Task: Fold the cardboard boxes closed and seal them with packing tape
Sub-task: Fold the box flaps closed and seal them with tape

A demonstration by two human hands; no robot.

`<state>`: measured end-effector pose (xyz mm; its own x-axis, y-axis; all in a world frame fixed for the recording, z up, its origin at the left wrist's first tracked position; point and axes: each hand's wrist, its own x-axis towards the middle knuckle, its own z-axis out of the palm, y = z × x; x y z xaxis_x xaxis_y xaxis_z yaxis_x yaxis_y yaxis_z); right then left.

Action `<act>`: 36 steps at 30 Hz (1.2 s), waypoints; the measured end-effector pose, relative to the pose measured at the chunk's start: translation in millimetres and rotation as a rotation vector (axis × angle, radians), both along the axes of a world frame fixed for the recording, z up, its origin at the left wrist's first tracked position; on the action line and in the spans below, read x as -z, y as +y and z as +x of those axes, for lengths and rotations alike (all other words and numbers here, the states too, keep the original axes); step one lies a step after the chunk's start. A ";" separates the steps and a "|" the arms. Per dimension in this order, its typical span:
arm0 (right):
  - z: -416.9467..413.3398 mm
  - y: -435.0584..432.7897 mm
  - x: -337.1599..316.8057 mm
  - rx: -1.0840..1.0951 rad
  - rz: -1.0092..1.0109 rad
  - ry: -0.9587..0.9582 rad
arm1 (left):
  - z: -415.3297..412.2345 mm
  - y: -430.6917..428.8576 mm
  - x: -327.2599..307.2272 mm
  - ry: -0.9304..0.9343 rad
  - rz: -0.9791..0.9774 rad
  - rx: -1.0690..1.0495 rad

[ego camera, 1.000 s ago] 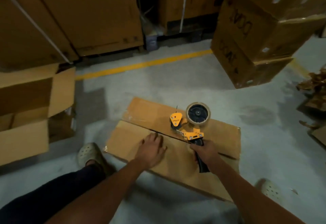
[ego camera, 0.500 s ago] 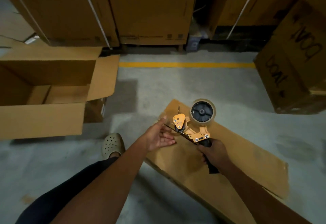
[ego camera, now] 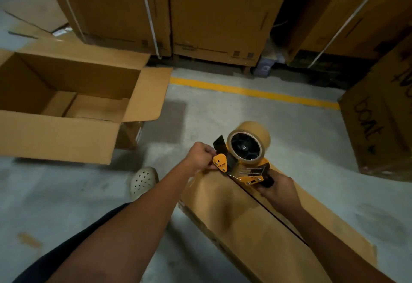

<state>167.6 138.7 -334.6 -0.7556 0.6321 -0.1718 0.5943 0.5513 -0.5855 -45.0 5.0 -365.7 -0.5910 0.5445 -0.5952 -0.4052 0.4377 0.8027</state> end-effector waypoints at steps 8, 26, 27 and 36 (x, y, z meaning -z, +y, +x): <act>-33.9 -8.1 31.3 0.024 0.049 0.042 | -45.7 -0.9 35.0 0.226 -0.052 0.050; -15.6 -7.6 48.6 0.060 0.108 -0.013 | -53.3 -16.5 75.3 0.158 0.026 0.003; -14.5 -7.7 47.9 0.056 0.111 -0.015 | -50.2 -16.5 78.9 0.137 0.030 -0.005; -13.2 -9.3 46.4 0.069 0.083 -0.100 | -16.9 -15.8 85.4 0.263 -0.101 0.327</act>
<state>154.4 129.5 -381.0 -0.6920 0.6968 -0.1887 0.6851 0.5515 -0.4759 -61.9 -10.8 -451.2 -0.5351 0.6754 -0.5074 -0.0196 0.5906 0.8067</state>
